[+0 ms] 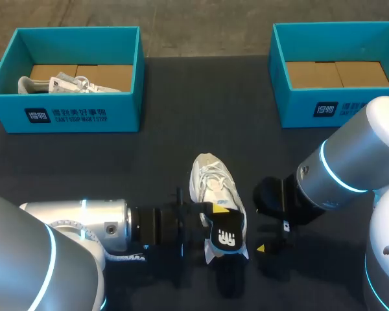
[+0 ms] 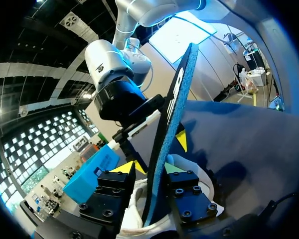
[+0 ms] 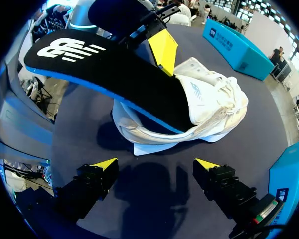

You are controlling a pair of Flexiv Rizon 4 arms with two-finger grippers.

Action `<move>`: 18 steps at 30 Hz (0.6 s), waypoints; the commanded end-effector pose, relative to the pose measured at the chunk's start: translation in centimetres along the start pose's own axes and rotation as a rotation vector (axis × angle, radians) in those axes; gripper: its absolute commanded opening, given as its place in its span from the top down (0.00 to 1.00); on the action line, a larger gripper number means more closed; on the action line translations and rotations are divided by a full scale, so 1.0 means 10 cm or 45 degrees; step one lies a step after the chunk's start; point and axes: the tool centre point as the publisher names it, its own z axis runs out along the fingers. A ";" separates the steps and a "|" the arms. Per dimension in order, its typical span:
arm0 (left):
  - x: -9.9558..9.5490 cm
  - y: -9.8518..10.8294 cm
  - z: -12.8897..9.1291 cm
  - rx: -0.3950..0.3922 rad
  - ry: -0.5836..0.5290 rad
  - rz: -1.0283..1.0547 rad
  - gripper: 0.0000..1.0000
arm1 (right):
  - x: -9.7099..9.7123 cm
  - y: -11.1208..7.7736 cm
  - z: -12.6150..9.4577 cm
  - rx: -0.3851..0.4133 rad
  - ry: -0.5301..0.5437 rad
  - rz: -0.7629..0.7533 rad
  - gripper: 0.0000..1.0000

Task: Take the shoe out of the shoebox, open the shoe tongue, remove and reinsert the insole, then place the shoe into the shoebox

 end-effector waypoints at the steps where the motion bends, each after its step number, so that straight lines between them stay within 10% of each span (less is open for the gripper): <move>1: -0.01 -0.05 -0.01 -0.012 0.009 0.003 0.67 | 0.01 0.00 0.00 -0.001 -0.003 0.000 0.00; 18: -0.01 -0.05 0.00 -0.116 0.032 0.008 1.00 | 0.01 0.00 0.00 -0.001 -0.003 0.000 0.00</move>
